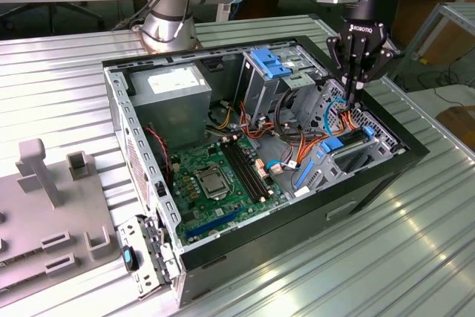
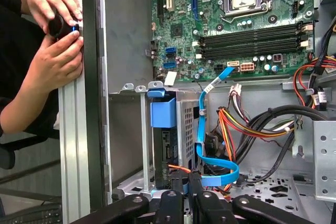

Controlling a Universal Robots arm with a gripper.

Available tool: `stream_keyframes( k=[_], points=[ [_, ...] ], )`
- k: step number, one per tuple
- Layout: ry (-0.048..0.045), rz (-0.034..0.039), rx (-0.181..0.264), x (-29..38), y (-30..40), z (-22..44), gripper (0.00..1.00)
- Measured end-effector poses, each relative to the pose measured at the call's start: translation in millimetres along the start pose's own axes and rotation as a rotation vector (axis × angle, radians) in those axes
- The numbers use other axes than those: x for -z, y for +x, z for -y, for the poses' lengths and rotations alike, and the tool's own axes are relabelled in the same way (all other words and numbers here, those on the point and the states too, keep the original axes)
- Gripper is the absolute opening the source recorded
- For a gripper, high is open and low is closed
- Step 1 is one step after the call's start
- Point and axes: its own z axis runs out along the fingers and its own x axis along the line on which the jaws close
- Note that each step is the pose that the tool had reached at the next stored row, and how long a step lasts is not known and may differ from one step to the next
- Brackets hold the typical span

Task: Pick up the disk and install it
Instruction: 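Insert the second disk wire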

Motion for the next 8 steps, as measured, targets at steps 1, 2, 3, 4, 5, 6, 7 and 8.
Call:
stream_keyframes(
  k=[1,2,3,4,5,6,7,8],
  points=[
    [0.0000,0.0000,0.000,0.0,0.0,0.0,0.18],
    [0.0000,0.0000,0.000,0.0,0.0,0.0,0.24],
    [-0.0001,-0.0001,0.000,-0.1,0.0,0.0,0.30],
    [0.0000,0.0004,0.000,-1.0,-0.5,0.0,0.30],
    [0.0000,0.0001,0.000,-1.5,-0.7,0.0,0.30],
    [0.0000,0.0000,0.000,-2.6,-1.2,0.0,0.30],
    [0.0000,0.0000,0.000,-3.5,-1.6,0.0,0.30],
    [0.0000,-0.0004,0.000,-3.6,-1.6,0.0,0.30]
  ],
)
